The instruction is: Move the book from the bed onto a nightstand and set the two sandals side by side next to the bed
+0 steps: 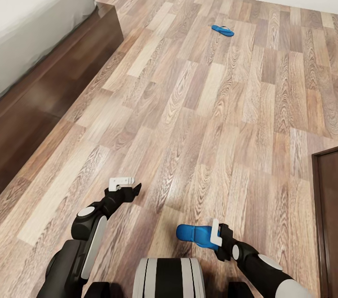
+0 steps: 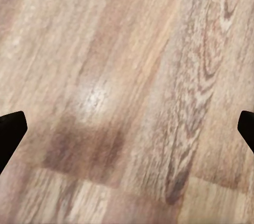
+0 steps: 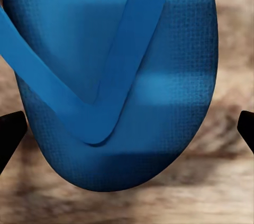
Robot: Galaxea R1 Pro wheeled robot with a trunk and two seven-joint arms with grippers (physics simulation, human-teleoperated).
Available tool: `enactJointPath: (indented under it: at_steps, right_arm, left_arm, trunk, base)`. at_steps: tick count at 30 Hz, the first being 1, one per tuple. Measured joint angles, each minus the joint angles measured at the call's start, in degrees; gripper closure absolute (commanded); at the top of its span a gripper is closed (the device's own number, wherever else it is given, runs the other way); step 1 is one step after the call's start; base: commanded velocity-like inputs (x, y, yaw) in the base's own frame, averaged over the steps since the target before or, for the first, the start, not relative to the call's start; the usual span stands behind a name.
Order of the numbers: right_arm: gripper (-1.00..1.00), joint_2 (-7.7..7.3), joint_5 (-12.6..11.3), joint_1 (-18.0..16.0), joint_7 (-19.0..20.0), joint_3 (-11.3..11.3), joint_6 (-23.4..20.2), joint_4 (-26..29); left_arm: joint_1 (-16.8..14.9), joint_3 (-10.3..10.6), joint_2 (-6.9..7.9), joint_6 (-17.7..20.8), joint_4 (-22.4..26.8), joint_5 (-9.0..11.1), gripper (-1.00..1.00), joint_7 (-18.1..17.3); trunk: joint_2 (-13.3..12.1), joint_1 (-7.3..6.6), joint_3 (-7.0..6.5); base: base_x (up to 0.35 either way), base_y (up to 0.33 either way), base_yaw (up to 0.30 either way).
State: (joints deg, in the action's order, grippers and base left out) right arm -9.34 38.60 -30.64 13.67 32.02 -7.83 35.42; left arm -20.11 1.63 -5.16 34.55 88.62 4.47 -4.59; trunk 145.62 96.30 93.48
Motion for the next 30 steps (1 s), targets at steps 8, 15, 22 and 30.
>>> enactJointPath:
  at_steps: [8,15,22,30]
  right_arm:
    - [-1.00,-0.03,0.7,0.0,-0.4,-0.1,-0.3,0.5]
    - [-1.00,-0.03,0.7,0.0,-0.4,-0.1,-0.3,0.5]
    - [1.00,-0.03,0.8,0.0,-0.5,-0.1,-0.3,0.5]
    - [1.00,-0.03,0.7,0.0,-0.5,-0.2,-0.3,0.5]
  left_arm:
    - [0.0,-0.1,0.01,0.0,0.1,0.0,-1.00,-1.5]
    - [0.0,0.0,0.01,0.0,0.1,0.0,-1.00,-1.9]
    - [0.0,0.0,0.01,0.0,0.1,0.0,-1.00,-1.9]
    - [0.0,0.0,0.01,0.0,0.1,0.0,-1.00,-1.9]
  trunk:
    - [0.1,0.14,1.54]
    - [0.1,0.14,1.54]
    - [0.1,0.15,1.54]
    - [0.1,0.15,1.54]
  base:
    - [0.000,0.000,0.000]
    - [0.000,0.000,0.000]
    - [0.000,0.000,0.000]
    - [0.000,0.000,0.000]
